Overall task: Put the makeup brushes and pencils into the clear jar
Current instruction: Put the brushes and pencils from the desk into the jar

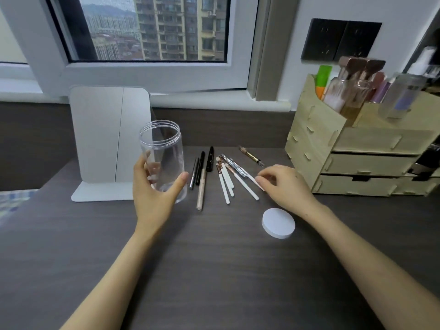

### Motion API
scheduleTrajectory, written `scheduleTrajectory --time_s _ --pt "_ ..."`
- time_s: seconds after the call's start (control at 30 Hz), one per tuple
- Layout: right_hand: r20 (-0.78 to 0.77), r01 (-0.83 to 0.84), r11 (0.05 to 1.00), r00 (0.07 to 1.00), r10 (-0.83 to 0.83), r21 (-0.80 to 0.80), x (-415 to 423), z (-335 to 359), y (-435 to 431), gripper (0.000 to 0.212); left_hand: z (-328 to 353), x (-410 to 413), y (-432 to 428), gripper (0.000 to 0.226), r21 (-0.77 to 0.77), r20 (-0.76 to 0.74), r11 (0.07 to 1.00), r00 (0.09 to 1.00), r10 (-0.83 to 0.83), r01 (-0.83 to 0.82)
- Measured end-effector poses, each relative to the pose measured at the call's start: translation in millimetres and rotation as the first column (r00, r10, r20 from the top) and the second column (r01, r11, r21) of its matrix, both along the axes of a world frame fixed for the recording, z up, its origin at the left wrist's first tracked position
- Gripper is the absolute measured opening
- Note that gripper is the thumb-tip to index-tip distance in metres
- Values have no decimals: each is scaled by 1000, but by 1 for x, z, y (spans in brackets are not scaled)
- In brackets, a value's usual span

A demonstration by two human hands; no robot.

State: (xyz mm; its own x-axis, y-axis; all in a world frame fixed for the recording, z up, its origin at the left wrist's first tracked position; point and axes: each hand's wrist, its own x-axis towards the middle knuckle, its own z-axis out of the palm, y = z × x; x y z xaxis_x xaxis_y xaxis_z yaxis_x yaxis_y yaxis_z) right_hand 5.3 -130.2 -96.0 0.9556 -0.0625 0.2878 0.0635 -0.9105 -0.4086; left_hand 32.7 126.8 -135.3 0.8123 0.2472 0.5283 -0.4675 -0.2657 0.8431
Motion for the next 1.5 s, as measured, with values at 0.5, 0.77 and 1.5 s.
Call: scheduleTrajectory --time_s 0.5,0.77,1.5 --pt "-235 161 955 947 -221 -249 127 -17 45 13 -12 12 4 79 102 -2 989 994 111 -110" --pt "-287 154 951 930 -231 -267 131 -19 44 16 -9 10 5 76 191 52 973 991 120 -128" --pt "132 -271 953 958 254 135 -18 42 84 22 -13 11 5 76 555 220 819 975 25 -146"
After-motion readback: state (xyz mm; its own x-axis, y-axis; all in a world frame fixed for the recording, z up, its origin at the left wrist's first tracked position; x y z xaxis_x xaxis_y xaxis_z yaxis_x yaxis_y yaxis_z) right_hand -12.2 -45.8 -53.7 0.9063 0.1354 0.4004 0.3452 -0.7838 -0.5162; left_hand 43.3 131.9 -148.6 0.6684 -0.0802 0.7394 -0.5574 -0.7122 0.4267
